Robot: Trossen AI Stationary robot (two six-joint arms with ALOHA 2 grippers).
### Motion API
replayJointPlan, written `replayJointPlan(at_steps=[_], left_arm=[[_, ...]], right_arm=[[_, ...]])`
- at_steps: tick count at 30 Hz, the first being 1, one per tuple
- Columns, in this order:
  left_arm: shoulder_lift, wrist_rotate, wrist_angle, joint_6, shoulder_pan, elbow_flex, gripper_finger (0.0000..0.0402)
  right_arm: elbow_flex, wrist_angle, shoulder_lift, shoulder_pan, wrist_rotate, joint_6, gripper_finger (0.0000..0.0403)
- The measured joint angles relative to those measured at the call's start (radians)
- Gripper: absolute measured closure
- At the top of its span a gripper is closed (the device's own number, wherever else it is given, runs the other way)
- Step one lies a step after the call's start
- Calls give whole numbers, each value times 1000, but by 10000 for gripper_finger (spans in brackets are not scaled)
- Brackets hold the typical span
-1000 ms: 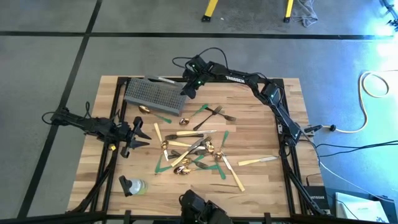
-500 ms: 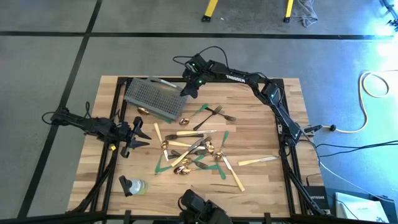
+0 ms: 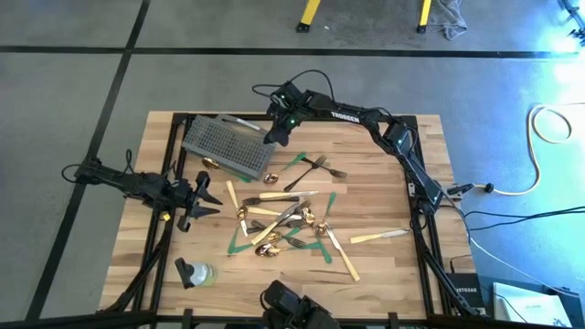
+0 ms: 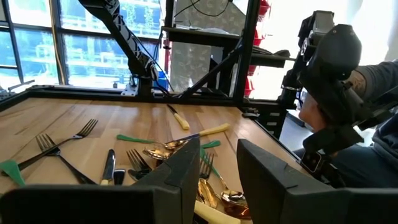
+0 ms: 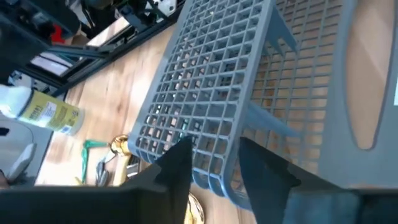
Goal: Sort silverware
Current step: Prepare the gray organizer to sort the silverware
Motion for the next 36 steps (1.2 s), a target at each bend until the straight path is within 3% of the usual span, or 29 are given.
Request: replayJointPlan(at_steps=[8,14,19,30,33,36], left_arm=[[0,0,0,0,0,0,309],[0,0,0,0,0,0,309],[0,0,0,0,0,0,309],[0,0,0,0,0,0,309],[0,0,0,0,0,0,309],[0,0,0,0,0,0,309]], right_arm=[[0,19,0,15,33,52,232],[0,-8,0,24,35,214,212],[0,-21,0,35,96,334,194],[1,-21,-1,60,75,333,186],[1,-21,-1,63,-25,341,186],[1,-15,-1,83,-46,340,186]])
